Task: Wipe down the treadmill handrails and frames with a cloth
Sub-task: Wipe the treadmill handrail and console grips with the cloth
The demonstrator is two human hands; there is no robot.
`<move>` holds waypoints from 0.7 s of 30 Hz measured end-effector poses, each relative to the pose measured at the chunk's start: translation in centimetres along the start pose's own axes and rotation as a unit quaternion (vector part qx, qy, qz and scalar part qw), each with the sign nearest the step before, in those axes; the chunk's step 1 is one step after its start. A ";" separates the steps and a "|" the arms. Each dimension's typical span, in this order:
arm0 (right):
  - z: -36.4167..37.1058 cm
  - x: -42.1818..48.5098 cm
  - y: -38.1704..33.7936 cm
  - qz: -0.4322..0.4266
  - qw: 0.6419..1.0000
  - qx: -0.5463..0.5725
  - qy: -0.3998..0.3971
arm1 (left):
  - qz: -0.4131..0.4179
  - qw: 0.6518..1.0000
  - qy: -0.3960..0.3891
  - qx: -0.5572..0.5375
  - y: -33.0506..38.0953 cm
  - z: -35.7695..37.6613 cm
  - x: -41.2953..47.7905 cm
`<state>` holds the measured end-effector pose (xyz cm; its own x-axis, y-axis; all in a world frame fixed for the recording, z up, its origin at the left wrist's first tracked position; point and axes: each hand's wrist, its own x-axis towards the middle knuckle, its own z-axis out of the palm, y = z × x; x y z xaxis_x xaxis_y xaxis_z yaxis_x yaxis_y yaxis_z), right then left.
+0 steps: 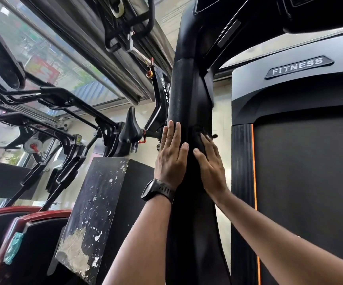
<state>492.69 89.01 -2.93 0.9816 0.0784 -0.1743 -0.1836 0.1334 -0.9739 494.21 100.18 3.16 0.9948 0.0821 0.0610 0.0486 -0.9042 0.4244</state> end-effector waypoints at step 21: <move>0.1 -2.8 0.2 0.010 1.000 -0.007 0.008 | 0.007 1.000 0.021 0.003 -0.3 0.1 -4.3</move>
<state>489.86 88.94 -2.57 0.9784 0.0643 -0.1965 -0.2030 0.1183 -0.9720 489.92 100.06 2.63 0.9906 0.0877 0.1053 0.0358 -0.9076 0.4183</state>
